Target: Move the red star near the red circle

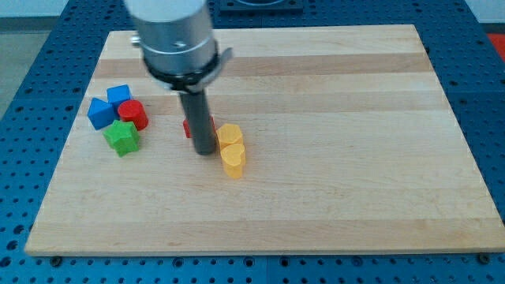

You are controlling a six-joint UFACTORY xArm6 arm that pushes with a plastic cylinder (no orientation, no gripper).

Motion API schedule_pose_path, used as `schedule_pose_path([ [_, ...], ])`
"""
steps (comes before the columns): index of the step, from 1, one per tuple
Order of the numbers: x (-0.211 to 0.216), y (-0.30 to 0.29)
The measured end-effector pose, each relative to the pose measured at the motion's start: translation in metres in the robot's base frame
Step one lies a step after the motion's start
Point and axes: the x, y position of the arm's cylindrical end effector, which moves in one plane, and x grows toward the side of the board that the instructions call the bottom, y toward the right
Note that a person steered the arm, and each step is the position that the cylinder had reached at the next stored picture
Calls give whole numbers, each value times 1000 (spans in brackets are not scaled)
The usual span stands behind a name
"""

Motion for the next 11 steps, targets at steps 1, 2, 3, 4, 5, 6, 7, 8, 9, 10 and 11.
schedule_pose_path([
  [1, 0, 24],
  [2, 0, 16],
  [3, -11, 15],
  [4, -24, 14],
  [5, -29, -1],
  [6, -33, -13],
  [7, -40, -24],
  [8, -47, -39],
  [9, -50, -52],
  [10, -52, -65],
  [11, -54, -76],
])
